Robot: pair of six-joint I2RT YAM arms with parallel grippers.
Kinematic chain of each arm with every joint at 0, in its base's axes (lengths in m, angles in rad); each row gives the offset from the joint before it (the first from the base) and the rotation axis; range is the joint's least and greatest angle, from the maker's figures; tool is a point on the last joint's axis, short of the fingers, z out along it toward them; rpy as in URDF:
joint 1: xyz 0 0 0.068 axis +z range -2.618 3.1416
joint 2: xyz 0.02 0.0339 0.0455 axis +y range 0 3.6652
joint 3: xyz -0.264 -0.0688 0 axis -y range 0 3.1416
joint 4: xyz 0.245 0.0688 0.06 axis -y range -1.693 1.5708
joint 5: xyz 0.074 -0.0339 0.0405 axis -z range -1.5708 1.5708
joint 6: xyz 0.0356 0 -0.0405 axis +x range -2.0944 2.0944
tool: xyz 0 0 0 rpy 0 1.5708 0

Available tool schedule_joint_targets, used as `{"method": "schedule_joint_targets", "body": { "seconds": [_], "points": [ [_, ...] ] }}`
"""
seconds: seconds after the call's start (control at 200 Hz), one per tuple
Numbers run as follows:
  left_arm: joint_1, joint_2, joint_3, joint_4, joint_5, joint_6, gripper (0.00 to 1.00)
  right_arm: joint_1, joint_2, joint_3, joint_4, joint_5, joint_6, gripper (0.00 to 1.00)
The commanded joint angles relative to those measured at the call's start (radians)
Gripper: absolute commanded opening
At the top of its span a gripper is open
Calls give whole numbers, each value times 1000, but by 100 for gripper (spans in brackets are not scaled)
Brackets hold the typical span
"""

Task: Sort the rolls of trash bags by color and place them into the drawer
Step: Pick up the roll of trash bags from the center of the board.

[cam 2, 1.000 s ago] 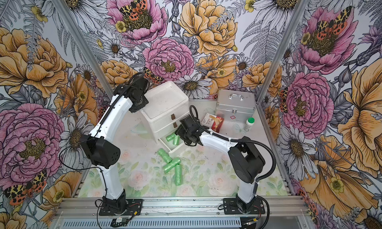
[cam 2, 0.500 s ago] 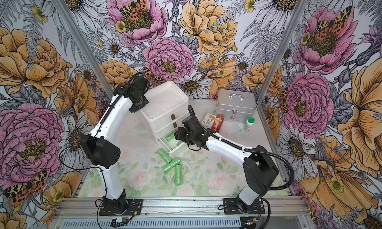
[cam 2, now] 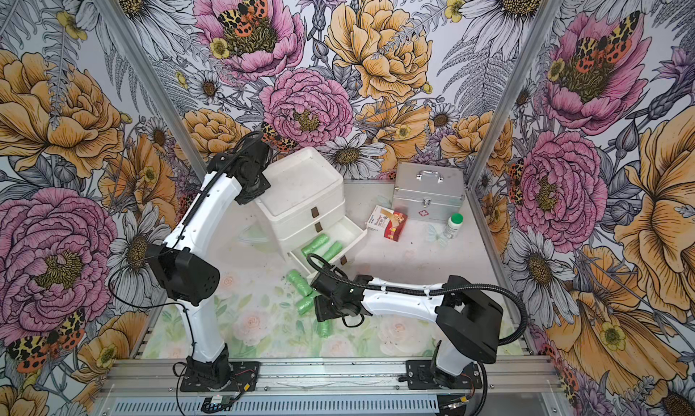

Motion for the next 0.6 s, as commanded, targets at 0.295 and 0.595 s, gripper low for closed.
{"method": "schedule_joint_targets", "body": {
  "seconds": [0.295, 0.595],
  "points": [
    [-38, 69, -62, -107, 190, -31, 0, 23, 119, 56, -3, 43, -22, 56],
    [-35, 69, -67, -107, 192, -31, 0, 21, 87, 66, -27, 39, -24, 21]
  ]
}}
